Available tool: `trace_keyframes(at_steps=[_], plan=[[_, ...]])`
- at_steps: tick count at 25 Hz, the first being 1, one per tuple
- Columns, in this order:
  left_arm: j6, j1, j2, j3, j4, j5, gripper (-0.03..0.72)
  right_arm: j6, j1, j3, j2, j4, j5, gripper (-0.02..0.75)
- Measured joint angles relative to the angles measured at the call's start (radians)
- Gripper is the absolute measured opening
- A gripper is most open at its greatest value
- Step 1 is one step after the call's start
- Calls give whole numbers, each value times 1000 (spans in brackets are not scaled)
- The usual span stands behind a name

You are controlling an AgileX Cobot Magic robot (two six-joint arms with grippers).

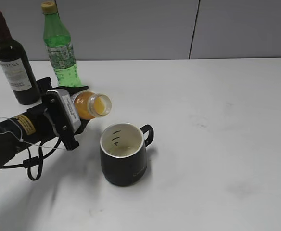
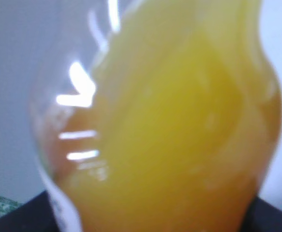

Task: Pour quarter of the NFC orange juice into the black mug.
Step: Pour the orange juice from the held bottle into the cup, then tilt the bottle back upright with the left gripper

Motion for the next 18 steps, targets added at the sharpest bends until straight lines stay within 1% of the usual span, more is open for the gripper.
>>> trace_keyframes(at_steps=[11,18], plan=[[155,-1,0,-5,1,-3,470,0,0,0,0,0,0,594],[170,-7,0,-7,-3,-3,470,0,0,0,0,0,0,594]])
